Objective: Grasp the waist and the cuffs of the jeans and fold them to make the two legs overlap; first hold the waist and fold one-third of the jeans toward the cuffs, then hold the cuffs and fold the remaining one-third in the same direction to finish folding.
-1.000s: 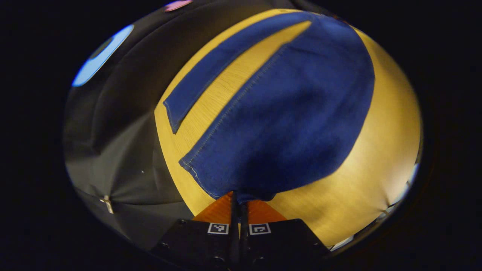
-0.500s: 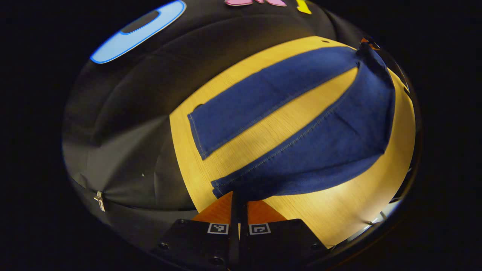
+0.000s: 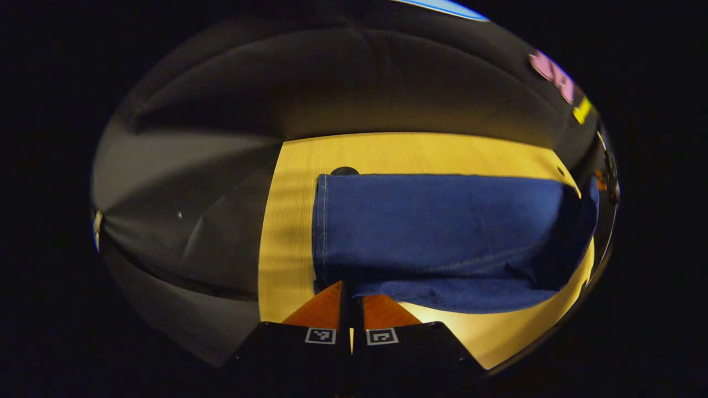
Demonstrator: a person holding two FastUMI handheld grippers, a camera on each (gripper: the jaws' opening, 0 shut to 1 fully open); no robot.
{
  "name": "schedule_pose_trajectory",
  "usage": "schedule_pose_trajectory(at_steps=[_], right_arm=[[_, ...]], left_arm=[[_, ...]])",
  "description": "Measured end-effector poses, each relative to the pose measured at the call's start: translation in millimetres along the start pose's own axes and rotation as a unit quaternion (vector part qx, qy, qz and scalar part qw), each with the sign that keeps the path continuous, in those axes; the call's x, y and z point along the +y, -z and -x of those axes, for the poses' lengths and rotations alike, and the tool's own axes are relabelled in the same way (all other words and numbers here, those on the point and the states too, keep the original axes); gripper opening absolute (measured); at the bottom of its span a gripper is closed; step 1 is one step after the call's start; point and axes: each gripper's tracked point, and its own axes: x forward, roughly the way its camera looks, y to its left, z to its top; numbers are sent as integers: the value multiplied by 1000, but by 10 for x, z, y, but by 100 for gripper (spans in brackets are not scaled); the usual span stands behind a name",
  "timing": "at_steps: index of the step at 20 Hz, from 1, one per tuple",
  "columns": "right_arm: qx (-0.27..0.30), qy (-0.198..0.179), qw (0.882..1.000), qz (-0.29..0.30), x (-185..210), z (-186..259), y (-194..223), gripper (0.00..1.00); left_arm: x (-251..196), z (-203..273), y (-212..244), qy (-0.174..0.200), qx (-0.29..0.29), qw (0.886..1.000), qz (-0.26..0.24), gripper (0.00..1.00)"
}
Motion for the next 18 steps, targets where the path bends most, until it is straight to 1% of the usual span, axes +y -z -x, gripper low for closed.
schedule_pose_trajectory(at_steps=[1,2,4,5,7,8,9,10,11,12,13,14,15,16,18], right_arm=[[4,-3,1000,-29,-30,37,-60,12],[7,-3,999,-54,-61,78,-127,7],[14,-4,995,-96,-117,179,-211,8],[19,-6,992,-122,-133,215,-248,3],[18,-12,985,-174,-154,253,-338,13],[14,-11,981,-195,-167,285,-414,9],[4,-7,977,-215,-202,356,-529,25],[-13,-7,972,-235,-228,426,-631,49],[-29,3,969,-246,-250,453,-685,66],[-42,15,967,-251,-299,557,-727,83],[-55,25,966,-251,-294,518,-616,99],[-67,35,965,-251,-273,602,-557,99],[-82,42,963,-254,-241,668,-527,99],[-97,54,958,-264,-216,743,-473,99],[-134,88,943,-292,-235,863,-362,99]], left_arm=[[11,46,-4,-10,12,1000,4,6],[14,-2,61,-20,28,999,4,5],[53,-2,116,-37,52,998,6,6],[52,12,106,-41,55,998,10,6],[55,-25,39,-55,44,997,17,8],[19,-28,18,-57,34,998,21,11],[-28,-1,-21,-54,25,998,24,28],[-76,-1,-34,-49,17,998,31,46],[-116,36,-45,-49,8,998,38,63],[-103,11,-97,-57,-9,997,44,80],[-130,137,-136,-63,-29,997,44,98],[-165,337,-202,-71,-57,995,43,98],[-154,419,-256,-83,-79,993,39,98],[-139,473,-295,-98,-109,988,41,98],[-216,633,-328,-110,-164,979,52,98]])
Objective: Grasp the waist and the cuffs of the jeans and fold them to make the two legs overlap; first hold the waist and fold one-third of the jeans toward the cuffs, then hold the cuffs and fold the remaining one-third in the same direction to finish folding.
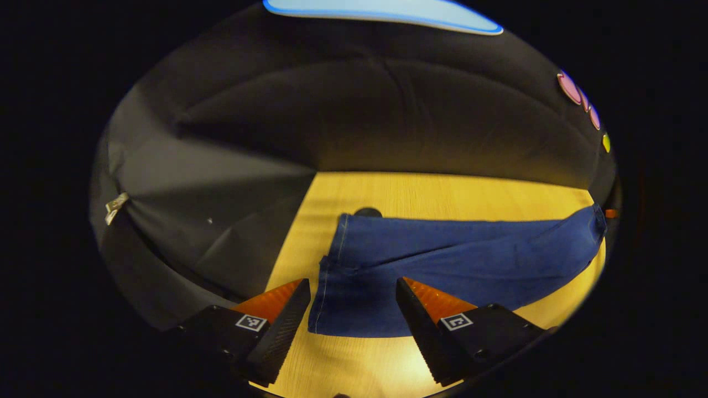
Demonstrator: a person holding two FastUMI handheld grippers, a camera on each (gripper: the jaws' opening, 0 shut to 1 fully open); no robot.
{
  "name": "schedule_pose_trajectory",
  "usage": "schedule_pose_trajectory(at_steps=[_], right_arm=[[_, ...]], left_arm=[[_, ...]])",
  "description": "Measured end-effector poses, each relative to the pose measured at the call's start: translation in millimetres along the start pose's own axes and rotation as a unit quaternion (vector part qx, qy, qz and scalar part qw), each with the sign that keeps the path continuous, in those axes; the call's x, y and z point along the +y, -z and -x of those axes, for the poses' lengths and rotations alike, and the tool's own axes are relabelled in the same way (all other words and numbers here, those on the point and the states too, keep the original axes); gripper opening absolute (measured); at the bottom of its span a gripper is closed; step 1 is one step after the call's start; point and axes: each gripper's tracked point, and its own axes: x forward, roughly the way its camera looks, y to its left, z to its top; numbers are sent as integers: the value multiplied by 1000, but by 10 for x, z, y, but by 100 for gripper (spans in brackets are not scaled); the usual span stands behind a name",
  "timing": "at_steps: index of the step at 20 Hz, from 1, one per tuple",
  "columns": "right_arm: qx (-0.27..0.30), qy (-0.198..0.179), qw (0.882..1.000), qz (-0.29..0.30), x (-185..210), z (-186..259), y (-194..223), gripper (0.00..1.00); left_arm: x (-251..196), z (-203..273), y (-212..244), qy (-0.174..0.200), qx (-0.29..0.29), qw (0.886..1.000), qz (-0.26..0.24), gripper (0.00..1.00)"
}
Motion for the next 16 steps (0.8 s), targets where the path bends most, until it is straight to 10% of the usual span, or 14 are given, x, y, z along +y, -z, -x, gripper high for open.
schedule_pose_trajectory(at_steps=[16], right_arm=[[-41,92,986,-135,-598,-176,544,99]], left_arm=[[-5,543,510,44,-124,986,98,99]])
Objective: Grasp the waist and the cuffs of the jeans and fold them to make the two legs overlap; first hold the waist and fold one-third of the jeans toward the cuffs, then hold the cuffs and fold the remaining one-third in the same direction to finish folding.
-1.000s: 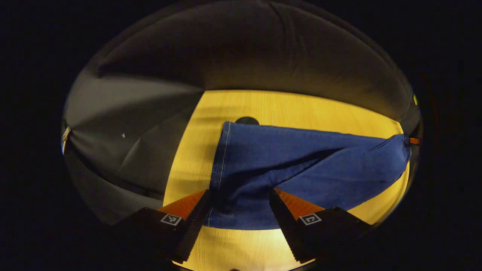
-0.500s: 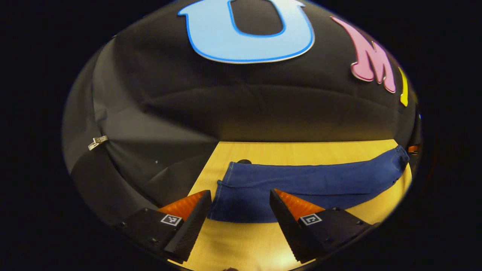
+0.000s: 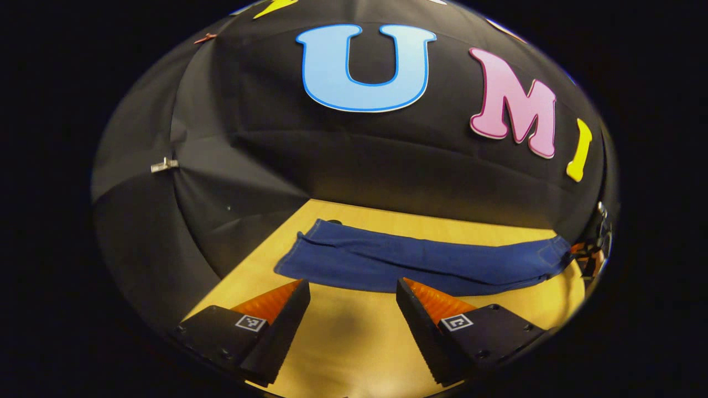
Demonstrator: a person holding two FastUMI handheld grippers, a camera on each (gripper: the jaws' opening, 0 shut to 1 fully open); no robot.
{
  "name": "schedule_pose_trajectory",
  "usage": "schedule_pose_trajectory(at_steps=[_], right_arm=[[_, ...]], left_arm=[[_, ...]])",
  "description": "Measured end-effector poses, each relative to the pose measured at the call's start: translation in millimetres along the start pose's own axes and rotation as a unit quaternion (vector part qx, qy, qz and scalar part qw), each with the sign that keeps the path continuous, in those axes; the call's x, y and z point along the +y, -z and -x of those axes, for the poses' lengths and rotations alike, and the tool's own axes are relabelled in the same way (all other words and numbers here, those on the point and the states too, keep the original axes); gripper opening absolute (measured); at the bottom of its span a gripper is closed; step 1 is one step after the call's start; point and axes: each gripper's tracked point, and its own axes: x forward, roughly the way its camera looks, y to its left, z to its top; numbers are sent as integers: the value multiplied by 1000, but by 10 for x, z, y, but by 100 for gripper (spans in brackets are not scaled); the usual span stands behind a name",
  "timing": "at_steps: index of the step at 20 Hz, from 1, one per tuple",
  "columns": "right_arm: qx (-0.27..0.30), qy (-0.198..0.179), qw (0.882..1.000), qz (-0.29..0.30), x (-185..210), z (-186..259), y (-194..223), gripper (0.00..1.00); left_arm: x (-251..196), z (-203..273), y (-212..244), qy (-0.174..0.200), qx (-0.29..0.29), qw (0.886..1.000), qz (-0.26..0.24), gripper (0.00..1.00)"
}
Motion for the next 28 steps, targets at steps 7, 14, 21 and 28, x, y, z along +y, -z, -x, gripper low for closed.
schedule_pose_trajectory(at_steps=[7,14,21,28], right_arm=[[-6,-20,999,-26,21,21,-25,92],[-8,-43,998,-38,186,-32,-1,60],[-59,-69,996,4,295,147,-258,7],[-141,-133,977,86,630,1017,-794,12]], left_arm=[[-236,-56,74,42,5,999,-10,98],[-562,-57,97,68,5,998,-5,96],[-587,-80,187,66,3,998,13,97],[-420,-204,190,57,-3,998,16,97]])
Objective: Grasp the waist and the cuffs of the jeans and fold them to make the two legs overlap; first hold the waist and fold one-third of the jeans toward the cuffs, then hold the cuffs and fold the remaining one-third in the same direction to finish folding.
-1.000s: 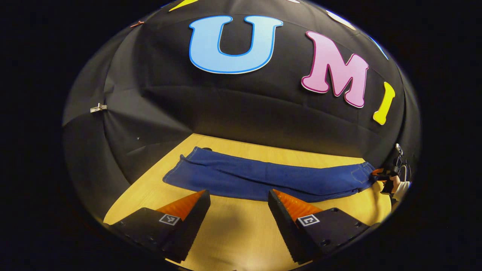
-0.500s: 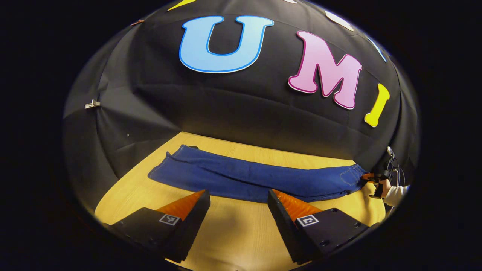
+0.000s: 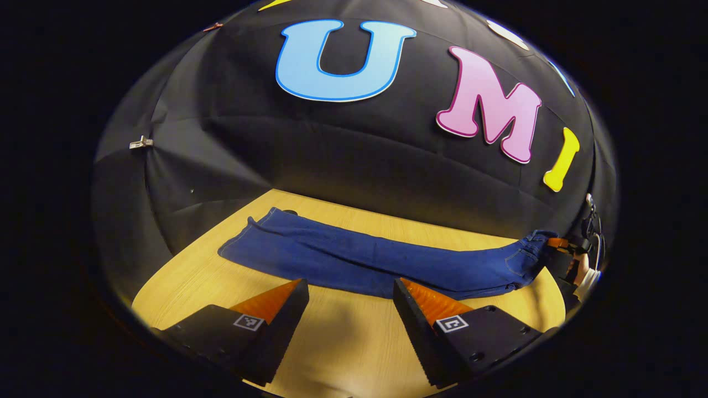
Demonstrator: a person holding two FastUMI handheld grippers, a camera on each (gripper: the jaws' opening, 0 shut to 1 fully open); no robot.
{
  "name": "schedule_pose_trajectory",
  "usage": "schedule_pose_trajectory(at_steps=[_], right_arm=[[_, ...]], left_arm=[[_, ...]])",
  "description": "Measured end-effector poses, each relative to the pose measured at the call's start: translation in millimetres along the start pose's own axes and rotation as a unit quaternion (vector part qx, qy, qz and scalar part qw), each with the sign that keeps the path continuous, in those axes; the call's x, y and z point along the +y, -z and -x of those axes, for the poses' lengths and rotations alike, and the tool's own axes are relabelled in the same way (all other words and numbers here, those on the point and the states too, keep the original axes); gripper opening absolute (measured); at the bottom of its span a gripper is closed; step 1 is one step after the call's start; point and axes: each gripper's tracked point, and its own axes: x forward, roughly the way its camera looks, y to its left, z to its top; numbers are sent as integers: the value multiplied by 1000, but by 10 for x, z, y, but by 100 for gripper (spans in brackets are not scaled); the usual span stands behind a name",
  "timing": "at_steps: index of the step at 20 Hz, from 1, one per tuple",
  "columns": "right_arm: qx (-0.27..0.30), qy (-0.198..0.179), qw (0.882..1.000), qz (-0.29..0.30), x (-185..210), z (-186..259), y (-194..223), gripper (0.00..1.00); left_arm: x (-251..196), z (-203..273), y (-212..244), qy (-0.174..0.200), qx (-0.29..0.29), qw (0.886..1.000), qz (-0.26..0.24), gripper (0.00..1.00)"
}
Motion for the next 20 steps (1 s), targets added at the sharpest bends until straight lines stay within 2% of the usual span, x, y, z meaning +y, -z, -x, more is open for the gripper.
schedule_pose_trajectory(at_steps=[4,7,10,14,17,19,20], right_arm=[[-39,-61,995,73,418,403,-285,12],[-53,-110,988,99,631,695,-509,12],[-56,-134,979,140,632,774,-557,12],[-23,-168,975,141,579,793,-483,12],[-14,-183,967,178,515,777,-514,12],[3,-191,961,201,463,720,-440,12],[13,-194,959,208,456,697,-403,18]], left_arm=[[290,-58,-160,-11,-8,999,-29,97],[547,-78,-350,-28,-26,999,-35,97],[792,-170,-492,-48,-46,997,-23,97],[1180,-486,-496,-81,-43,996,-19,97],[1536,-745,-405,-106,-20,994,-30,97],[1749,-922,-349,-112,-2,994,-17,96],[1886,-1008,-310,-119,6,993,-7,92]])
